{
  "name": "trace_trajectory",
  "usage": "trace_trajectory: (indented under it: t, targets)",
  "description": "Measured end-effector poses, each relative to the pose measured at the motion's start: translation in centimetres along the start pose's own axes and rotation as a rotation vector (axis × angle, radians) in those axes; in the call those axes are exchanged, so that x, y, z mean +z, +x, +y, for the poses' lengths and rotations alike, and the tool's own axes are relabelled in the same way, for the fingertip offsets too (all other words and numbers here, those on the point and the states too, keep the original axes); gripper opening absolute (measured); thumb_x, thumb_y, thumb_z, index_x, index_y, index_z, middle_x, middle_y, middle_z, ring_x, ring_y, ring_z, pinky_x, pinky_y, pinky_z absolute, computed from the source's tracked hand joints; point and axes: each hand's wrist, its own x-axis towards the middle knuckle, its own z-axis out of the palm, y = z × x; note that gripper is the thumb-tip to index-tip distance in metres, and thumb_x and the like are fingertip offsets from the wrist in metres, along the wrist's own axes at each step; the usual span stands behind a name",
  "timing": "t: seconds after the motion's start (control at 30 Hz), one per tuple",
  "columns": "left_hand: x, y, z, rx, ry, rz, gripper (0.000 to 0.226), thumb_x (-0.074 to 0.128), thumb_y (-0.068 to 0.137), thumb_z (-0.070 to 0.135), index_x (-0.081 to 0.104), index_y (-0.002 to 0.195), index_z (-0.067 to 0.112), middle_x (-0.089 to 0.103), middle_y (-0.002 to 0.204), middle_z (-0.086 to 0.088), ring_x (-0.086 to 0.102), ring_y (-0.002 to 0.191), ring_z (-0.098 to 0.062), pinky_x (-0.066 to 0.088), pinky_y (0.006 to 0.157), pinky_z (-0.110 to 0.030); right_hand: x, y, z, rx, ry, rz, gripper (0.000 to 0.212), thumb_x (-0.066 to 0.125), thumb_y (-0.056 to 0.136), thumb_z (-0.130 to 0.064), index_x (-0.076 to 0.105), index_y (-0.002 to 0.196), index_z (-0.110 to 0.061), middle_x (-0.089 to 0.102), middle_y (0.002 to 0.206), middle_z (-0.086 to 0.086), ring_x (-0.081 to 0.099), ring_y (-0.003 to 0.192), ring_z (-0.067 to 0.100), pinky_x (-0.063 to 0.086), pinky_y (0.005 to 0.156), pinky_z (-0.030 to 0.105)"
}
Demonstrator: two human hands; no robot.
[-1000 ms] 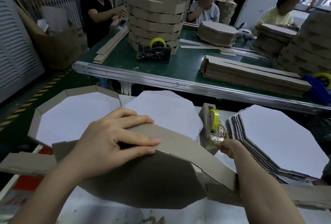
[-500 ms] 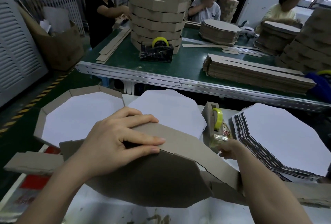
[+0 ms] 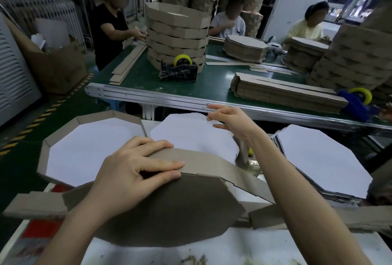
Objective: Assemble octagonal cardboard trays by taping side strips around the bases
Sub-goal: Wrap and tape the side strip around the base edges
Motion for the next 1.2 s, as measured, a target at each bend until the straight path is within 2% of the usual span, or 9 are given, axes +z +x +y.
trace_trajectory:
  t: [0.13, 0.23, 0.33, 0.47, 0.6, 0.67, 0.9, 1.07, 1.2]
  targets:
    - [-0.8, -1.2, -0.8, -0.041, -0.025, 0.024, 0.020, 0.046, 0.077, 0.071, 0.058, 0.093, 0.072, 0.049, 0.116, 0.044, 0.044, 0.112, 0.007, 0.045, 0.077, -0.023, 2.5, -1.6, -2.3, -0.038, 0.118, -0.048, 0.018, 0.064, 0.096, -0.024, 0.074, 0.084, -0.015, 0.074, 0.092, 0.001, 0.067, 0.090, 0.014, 0.055, 0.079, 0.027]
    - [-1.2, -2.0, -1.2, -0.063, -0.040, 0.044, 0.020, 0.046, 0.076, 0.072, 0.058, 0.092, 0.072, 0.051, 0.117, 0.041, 0.045, 0.113, 0.006, 0.045, 0.079, -0.023, 4.1, -3.0, -3.6, -0.073, 0.139, -0.063, 0.022, 0.059, 0.099, -0.026, 0.074, 0.087, -0.016, 0.064, 0.075, -0.002, 0.059, 0.076, 0.012, 0.053, 0.073, 0.027]
    - [-1.6, -2.8, -1.7, -0.087, -0.062, 0.071, 0.020, 0.047, 0.076, 0.072, 0.059, 0.092, 0.071, 0.053, 0.118, 0.039, 0.045, 0.113, 0.006, 0.046, 0.081, -0.024, 5.2, -4.3, -4.8, -0.082, 0.192, -0.085, 0.024, 0.056, 0.101, -0.024, 0.076, 0.103, -0.011, 0.055, 0.068, -0.005, 0.052, 0.070, 0.010, 0.051, 0.074, 0.025]
    - [-1.9, -3.4, -2.0, -0.092, -0.064, 0.081, 0.021, 0.046, 0.075, 0.072, 0.058, 0.092, 0.070, 0.051, 0.119, 0.039, 0.046, 0.112, 0.004, 0.045, 0.081, -0.023, 6.6, -6.0, -6.2, -0.145, 0.145, -0.091, 0.020, 0.057, 0.100, -0.020, 0.077, 0.101, -0.017, 0.061, 0.075, -0.005, 0.054, 0.076, 0.009, 0.051, 0.075, 0.023]
    - [-1.9, -3.8, -1.8, -0.081, -0.052, 0.079, 0.019, 0.044, 0.076, 0.072, 0.054, 0.091, 0.072, 0.044, 0.118, 0.043, 0.045, 0.109, 0.004, 0.041, 0.078, -0.017, 7.7, -7.1, -6.9, -0.171, 0.066, -0.044, 0.019, 0.064, 0.095, -0.019, 0.078, 0.085, -0.026, 0.069, 0.115, -0.006, 0.061, 0.104, 0.007, 0.049, 0.084, 0.029]
    - [-2.0, -4.0, -1.8, -0.079, -0.045, 0.073, 0.018, 0.044, 0.076, 0.072, 0.053, 0.091, 0.073, 0.042, 0.117, 0.044, 0.043, 0.108, 0.005, 0.037, 0.077, -0.014, 8.0, -7.6, -7.1, -0.198, 0.060, -0.044, 0.018, 0.066, 0.094, -0.017, 0.079, 0.085, -0.026, 0.066, 0.122, -0.008, 0.062, 0.106, 0.006, 0.049, 0.082, 0.029]
    - [-1.9, -3.9, -1.9, -0.075, -0.067, 0.085, 0.020, 0.048, 0.076, 0.078, 0.054, 0.094, 0.070, 0.044, 0.116, 0.042, 0.047, 0.108, 0.000, 0.046, 0.076, -0.025, 9.3, -9.3, -7.7, -0.273, 0.198, -0.029, 0.015, 0.063, 0.095, -0.013, 0.078, 0.094, -0.017, 0.070, 0.080, -0.002, 0.056, 0.070, 0.010, 0.048, 0.068, 0.022]
    - [-1.9, -3.5, -2.3, -0.064, -0.069, 0.077, 0.019, 0.045, 0.076, 0.073, 0.051, 0.095, 0.071, 0.049, 0.118, 0.035, 0.045, 0.109, -0.001, 0.045, 0.076, -0.026, 11.0, -11.0, -8.6, -0.275, 0.131, 0.044, 0.014, 0.061, 0.097, -0.012, 0.075, 0.097, -0.012, 0.069, 0.076, -0.006, 0.056, 0.068, 0.004, 0.046, 0.061, 0.020]
    - [-1.8, -3.3, -2.4, -0.059, -0.075, 0.092, 0.016, 0.050, 0.076, 0.078, 0.050, 0.091, 0.073, 0.046, 0.114, 0.039, 0.045, 0.109, 0.000, 0.043, 0.075, -0.025, 11.4, -12.9, -8.3, -0.226, 0.036, 0.074, 0.015, 0.063, 0.096, -0.020, 0.076, 0.101, -0.014, 0.064, 0.070, -0.007, 0.053, 0.069, 0.009, 0.046, 0.060, 0.020]
